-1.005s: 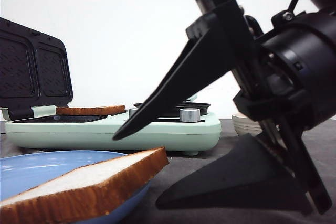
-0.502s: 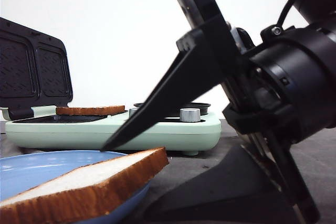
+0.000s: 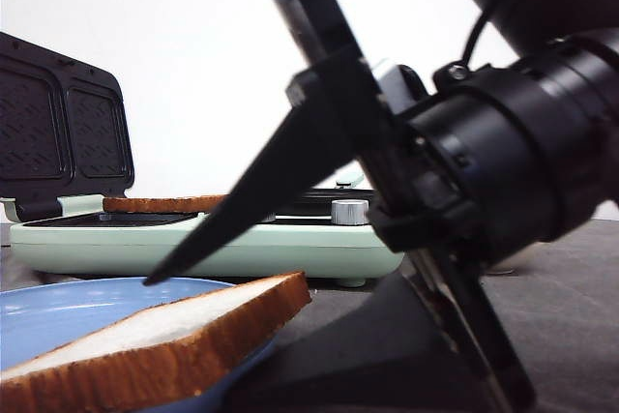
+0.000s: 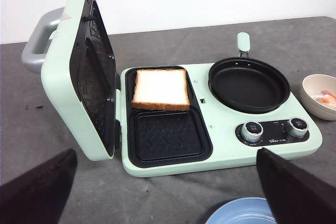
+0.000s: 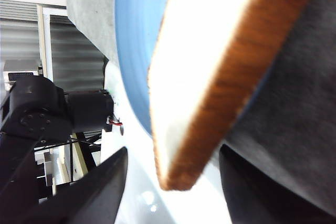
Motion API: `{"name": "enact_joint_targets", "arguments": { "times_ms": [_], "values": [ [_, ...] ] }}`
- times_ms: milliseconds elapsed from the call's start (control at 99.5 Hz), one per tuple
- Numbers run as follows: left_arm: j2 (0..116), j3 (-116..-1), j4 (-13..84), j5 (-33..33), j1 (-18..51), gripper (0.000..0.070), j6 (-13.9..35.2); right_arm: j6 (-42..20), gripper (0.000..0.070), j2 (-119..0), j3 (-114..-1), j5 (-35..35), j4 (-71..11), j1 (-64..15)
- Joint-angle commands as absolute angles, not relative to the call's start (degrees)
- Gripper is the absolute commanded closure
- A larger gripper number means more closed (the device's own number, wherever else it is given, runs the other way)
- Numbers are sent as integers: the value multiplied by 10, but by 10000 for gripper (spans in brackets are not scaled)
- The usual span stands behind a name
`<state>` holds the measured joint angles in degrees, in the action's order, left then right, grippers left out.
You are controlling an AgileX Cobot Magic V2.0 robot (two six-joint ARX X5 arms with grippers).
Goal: Make breakfast with bread and shrimp
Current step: 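Lower the right gripper to the blue plate and grasp the remaining bread slice, then lift the bread with the right gripper and carry it over the grill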
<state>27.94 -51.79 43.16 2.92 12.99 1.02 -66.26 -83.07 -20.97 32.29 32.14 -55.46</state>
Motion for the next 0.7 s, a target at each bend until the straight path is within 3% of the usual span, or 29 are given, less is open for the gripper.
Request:
{"name": "enact_joint_targets", "arguments": {
  "times_ms": [0, 40, 201, 241, 693],
  "values": [
    [280, -522, 427, 28, 130, 69, 11, -658, 369, -846, -219, 325, 328, -561],
    [280, -522, 427, 28, 130, 69, 11, -658, 403, -848, -220, 326, 329, -561],
    [280, -522, 427, 28, 130, 69, 11, -656, 667, -848, -220, 326, 331, -561],
    [280, -522, 427, 28, 130, 69, 11, -656, 697, -848, -220, 326, 330, -561],
    [280, -522, 424, 27, 130, 69, 11, -661, 698, -845, -225, 332, 410, -557]
  ]
}}
